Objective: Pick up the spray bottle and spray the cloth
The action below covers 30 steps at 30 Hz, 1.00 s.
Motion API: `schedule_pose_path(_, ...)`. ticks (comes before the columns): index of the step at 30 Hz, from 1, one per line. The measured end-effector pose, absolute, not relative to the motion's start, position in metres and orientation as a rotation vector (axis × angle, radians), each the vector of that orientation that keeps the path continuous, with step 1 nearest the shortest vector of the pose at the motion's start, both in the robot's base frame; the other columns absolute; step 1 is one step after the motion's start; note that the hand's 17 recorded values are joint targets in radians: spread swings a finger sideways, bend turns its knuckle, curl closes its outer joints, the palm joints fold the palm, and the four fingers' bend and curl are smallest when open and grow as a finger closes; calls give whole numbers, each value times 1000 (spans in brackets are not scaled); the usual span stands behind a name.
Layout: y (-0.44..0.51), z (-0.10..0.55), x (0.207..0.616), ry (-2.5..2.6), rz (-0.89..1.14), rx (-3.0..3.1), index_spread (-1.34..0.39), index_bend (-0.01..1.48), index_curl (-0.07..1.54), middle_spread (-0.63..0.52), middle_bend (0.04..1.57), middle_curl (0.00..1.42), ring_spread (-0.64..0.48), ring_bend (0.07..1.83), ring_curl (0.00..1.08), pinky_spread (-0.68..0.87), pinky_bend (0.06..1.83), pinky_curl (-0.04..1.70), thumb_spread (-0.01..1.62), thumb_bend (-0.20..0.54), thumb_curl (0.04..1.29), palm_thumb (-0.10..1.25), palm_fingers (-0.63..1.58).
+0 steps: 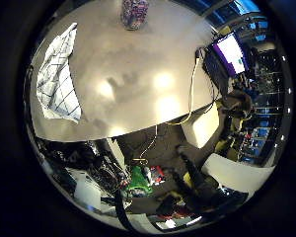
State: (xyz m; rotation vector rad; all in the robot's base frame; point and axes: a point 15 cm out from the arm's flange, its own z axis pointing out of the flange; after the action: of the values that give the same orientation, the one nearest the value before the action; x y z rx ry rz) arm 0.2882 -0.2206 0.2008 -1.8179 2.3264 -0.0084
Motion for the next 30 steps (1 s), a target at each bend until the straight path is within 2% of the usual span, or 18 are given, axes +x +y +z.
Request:
schedule_pose_path(6, -246, 210, 291, 2367, -34, -1732, -320, 172, 322, 78, 179, 270, 172, 201, 262, 379, 308, 332, 1063, -27, 301, 576, 40)
schedule_pose_path(14, -276, 215, 305, 2367, -8, -1413, -247, 150, 288, 96, 190, 285, 174, 242, 278, 386, 360, 340, 1024, -32, 280, 468, 27)
schedule_pose_path(30, -347, 207, 339, 2227, 44, -1062, -213, 151, 258, 125, 197, 315, 174, 279, 278, 373, 406, 334, 1010, -26, 281, 442, 17)
